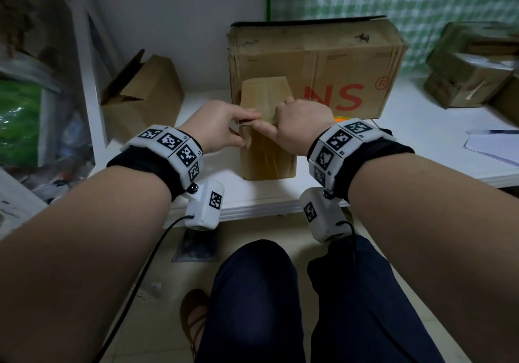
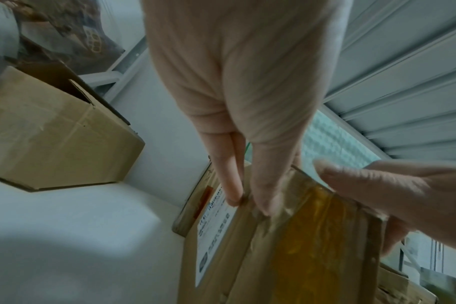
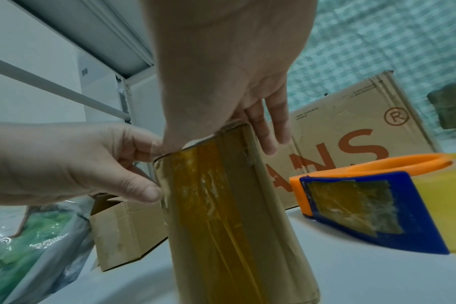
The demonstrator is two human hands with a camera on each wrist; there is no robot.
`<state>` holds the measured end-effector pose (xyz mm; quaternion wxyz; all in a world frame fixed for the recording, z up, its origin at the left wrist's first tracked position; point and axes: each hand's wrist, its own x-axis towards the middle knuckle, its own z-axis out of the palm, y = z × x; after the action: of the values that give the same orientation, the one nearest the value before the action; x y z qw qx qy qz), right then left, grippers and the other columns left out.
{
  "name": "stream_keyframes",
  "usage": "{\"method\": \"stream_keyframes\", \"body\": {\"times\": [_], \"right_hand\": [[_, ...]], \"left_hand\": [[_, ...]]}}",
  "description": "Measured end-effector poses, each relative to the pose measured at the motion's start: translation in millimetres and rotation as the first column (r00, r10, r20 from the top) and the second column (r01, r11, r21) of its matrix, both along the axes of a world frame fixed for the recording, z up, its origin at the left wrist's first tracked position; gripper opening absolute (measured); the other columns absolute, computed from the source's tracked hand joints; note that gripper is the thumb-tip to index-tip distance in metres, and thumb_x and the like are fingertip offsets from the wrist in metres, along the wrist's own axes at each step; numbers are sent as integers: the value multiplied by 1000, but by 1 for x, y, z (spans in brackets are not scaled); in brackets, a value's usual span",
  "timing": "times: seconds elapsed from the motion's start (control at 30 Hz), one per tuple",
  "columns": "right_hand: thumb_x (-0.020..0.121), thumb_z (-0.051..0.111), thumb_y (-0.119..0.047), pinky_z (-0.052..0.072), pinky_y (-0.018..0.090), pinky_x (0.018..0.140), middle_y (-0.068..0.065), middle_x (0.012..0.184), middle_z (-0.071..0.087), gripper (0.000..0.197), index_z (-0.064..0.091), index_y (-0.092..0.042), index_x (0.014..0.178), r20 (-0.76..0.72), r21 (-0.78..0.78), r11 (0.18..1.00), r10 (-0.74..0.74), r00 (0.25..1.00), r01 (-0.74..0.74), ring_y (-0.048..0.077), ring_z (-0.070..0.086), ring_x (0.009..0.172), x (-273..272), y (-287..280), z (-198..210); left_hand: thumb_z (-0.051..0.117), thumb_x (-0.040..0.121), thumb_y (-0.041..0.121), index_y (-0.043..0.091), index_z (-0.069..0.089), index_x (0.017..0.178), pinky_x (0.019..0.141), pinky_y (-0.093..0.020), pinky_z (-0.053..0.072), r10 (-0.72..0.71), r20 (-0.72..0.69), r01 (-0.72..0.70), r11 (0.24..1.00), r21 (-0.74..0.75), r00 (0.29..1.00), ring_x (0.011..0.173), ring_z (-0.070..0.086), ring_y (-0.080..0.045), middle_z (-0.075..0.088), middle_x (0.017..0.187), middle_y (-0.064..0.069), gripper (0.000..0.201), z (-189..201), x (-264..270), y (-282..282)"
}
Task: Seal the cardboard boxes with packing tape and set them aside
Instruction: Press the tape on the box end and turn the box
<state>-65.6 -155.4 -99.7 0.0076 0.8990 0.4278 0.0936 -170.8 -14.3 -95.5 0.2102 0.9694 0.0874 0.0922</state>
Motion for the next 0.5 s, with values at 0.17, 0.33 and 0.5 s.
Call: {"method": "stream_keyframes", "body": {"times": [0.17,0.33,0.5], "right_hand": [[88,15,-73,38,34,65,13,121,57,83,61,-9,112,16,16,1000,20,1000,-20,29,60,100,0,-1,1],[87,14,-74,38,34,65,14,127,53,85,58,-8,119,21,-2,1000,5,1000,-5,30,59,103,0,0,-1],[89,17,-72,38,34,65,13,122,54,81,58,-8,117,18,14,1000,16,1000,-16,29,59,101,0,-1,-2]], "left_hand": [[78,74,12,22,56,131,103,-21,38,-18,59,14,998,60,998,111,55,-3,52,137,9,62,-8,2,4],[77,76,12,20,57,129,107,-20,34,-25,129,20,999,46,991,123,49,-6,54,135,7,58,-16,4,8],[73,80,13,20,60,127,106,-29,40,-43,185,40,999,23,982,124,50,-7,56,134,4,49,-22,6,9]]}}
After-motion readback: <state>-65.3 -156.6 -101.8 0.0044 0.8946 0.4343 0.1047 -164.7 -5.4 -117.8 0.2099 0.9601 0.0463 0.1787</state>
